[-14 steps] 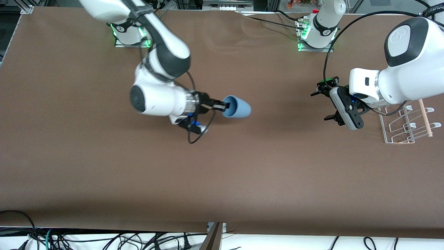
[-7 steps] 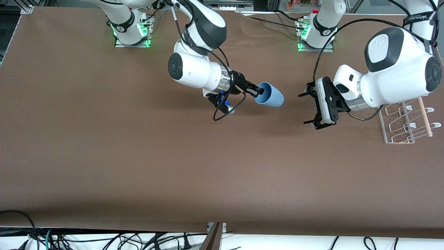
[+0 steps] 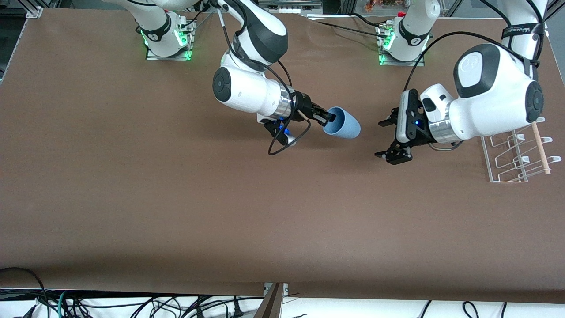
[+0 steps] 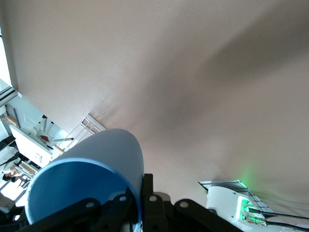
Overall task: Transfer cup to left arm and place on rack
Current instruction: 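Carry the cup toward the left gripper while the left gripper approaches it, then close the left gripper on the cup rim and open the right gripper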
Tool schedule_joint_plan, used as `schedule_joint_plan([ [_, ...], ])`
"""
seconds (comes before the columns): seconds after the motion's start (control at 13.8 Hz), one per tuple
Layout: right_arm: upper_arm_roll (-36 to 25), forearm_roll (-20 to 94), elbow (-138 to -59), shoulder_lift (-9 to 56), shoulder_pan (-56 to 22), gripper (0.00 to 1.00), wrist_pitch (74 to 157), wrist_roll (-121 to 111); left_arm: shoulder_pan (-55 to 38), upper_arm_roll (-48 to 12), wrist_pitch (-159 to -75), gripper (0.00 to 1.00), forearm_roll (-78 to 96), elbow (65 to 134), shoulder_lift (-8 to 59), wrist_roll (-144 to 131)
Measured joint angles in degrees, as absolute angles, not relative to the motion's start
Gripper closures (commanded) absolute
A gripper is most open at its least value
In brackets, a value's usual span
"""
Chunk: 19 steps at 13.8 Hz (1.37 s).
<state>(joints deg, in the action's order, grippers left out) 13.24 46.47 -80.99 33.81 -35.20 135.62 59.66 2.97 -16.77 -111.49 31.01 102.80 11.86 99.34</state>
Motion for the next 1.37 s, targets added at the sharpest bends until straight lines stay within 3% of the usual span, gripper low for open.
schedule_joint_plan([
  [0.58,13.2,46.5,-81.0,33.8,-35.1,1.0,135.6,59.7,3.0,-20.6,-117.7,0.0,36.0,111.2,9.8,101.4],
  [0.94,13.2,46.5,-81.0,33.8,-35.1,1.0,135.5,59.7,2.9,-25.2,-126.4,0.0,41.8,116.1,9.4,101.5],
  [1.23,13.2,46.5,-81.0,33.8,-35.1,1.0,135.4,59.7,3.2,-25.2,-127.2,0.0,42.1,117.4,9.2,101.5],
  [1.3,13.2,46.5,-81.0,33.8,-35.1,1.0,135.4,59.7,3.2,-25.2,-127.2,0.03,42.1,117.4,9.2,101.5],
  [1.37,13.2,46.5,-81.0,33.8,-35.1,1.0,135.4,59.7,3.2,-25.2,-127.2,0.29,42.1,117.4,9.2,101.5],
])
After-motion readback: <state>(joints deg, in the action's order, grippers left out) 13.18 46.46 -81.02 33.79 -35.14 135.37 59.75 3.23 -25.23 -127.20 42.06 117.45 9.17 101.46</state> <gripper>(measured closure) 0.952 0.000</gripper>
